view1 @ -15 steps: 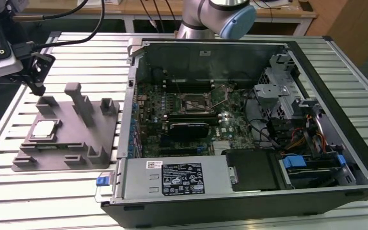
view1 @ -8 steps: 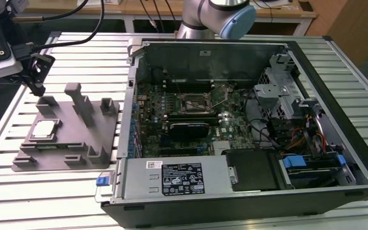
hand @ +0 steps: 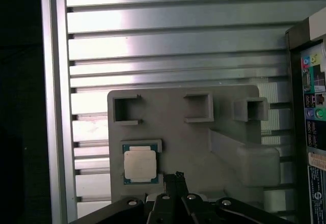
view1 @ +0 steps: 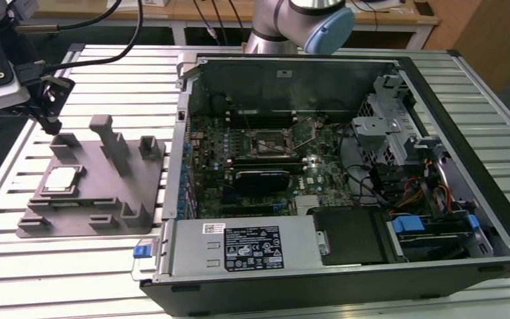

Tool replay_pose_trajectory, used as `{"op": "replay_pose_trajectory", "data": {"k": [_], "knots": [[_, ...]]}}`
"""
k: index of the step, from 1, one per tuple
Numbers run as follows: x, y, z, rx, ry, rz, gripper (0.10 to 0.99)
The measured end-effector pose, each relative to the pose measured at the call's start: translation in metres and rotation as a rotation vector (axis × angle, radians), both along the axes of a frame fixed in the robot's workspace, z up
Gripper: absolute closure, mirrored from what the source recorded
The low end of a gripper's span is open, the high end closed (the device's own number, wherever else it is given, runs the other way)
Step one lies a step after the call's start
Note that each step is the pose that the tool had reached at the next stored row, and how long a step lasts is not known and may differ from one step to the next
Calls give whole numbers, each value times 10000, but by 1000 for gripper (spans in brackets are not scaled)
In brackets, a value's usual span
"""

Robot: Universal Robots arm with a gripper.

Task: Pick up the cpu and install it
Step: 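Pick up the cpu and move it towards the insertion slot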

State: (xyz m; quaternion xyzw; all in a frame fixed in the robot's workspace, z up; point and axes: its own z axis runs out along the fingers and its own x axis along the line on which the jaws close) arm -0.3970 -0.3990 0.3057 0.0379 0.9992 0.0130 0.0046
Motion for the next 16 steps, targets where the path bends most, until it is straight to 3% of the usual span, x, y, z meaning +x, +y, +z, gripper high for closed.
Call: {"op": "replay_pose_trajectory", "data": {"k": [16], "knots": [[-98,0,-59,-1,1,-1,980]]}}
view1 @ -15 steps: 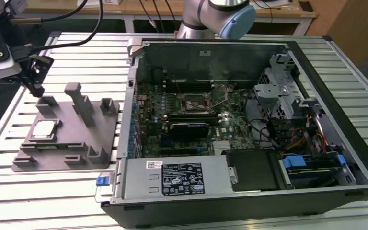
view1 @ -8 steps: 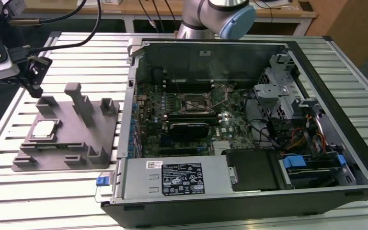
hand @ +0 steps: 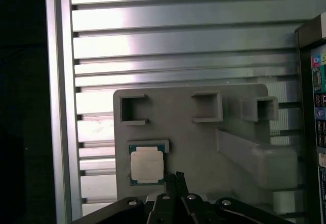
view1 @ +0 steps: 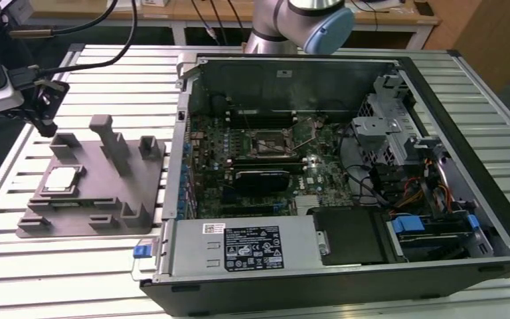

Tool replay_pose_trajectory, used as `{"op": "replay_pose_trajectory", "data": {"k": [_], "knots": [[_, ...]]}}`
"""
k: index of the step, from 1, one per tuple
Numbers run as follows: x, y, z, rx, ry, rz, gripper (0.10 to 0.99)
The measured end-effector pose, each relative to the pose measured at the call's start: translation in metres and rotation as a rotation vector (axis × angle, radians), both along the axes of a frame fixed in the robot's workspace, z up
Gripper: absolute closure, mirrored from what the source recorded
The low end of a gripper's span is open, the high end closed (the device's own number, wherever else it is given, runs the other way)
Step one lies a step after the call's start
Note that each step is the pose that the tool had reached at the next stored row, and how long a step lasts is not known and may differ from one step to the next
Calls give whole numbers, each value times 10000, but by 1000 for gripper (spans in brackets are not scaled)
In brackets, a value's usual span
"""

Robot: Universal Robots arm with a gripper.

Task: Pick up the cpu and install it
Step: 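Pick up the cpu and move it towards the insertion slot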

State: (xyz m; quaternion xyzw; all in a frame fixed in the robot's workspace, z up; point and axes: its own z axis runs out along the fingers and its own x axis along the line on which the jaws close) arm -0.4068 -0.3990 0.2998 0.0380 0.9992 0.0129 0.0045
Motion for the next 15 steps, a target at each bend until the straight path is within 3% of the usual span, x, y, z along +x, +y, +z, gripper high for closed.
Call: {"op": "replay_pose_trajectory", "data": {"k": [15], "knots": [[-82,0,-115,-1,1,0,980]]}}
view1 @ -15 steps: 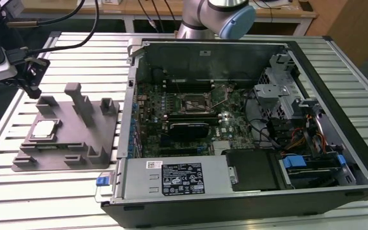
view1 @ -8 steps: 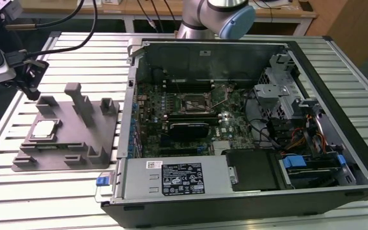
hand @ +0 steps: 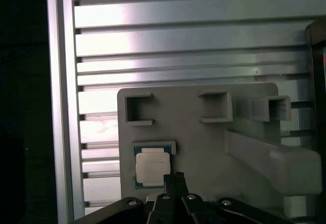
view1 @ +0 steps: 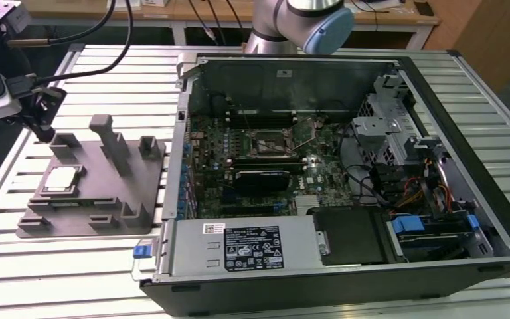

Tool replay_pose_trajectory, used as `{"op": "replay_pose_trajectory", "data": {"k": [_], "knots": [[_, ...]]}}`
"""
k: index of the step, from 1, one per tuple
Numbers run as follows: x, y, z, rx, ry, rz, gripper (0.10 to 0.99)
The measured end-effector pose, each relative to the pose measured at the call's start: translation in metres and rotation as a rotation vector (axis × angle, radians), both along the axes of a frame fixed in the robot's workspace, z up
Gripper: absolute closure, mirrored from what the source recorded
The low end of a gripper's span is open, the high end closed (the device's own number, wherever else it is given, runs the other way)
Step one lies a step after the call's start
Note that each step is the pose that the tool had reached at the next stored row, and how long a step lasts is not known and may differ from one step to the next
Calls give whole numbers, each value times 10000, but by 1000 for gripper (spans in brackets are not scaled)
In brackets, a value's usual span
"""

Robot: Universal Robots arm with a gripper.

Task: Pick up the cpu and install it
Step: 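Pick up the cpu and move it towards the insertion slot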

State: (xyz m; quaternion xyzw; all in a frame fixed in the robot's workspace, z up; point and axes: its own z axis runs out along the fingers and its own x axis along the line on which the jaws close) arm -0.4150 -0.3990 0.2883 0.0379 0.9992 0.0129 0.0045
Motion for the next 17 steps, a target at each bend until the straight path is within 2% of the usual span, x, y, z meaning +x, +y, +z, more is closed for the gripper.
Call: {"op": "replay_pose_trajectory", "data": {"k": [17], "knots": [[-72,0,-154,-4,-1,0,980]]}}
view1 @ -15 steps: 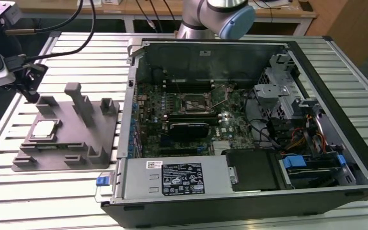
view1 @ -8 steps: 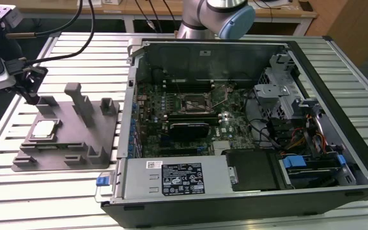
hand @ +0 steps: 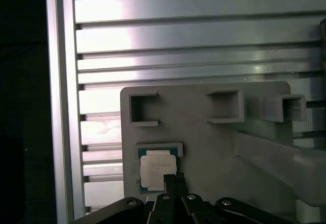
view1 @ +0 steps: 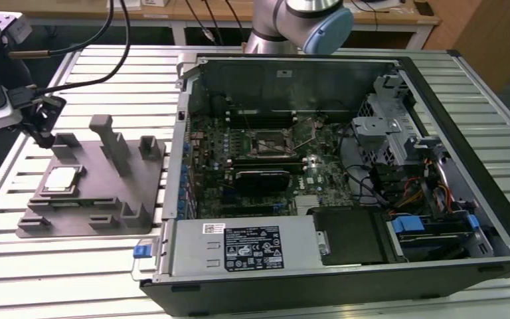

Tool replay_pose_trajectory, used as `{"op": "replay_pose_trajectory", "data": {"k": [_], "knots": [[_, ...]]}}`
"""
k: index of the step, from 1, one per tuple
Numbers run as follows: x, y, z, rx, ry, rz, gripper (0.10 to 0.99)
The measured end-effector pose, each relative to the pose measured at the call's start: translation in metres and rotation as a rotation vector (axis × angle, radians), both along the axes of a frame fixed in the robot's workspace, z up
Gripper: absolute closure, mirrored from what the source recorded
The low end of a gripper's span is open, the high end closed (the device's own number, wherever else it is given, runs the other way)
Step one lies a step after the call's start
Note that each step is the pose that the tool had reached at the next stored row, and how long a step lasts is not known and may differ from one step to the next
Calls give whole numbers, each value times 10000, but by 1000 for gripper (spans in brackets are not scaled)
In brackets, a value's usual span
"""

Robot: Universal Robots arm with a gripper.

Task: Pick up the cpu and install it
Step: 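Pick up the cpu and move it towards the insertion slot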

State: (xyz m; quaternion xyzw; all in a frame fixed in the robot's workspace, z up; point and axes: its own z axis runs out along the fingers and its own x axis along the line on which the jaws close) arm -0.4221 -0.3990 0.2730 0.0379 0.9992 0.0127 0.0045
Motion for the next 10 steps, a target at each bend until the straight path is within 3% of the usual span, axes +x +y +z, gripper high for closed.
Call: {"op": "replay_pose_trajectory", "data": {"k": [10], "knots": [[-41,0,-94,-2,-1,0,980]]}}
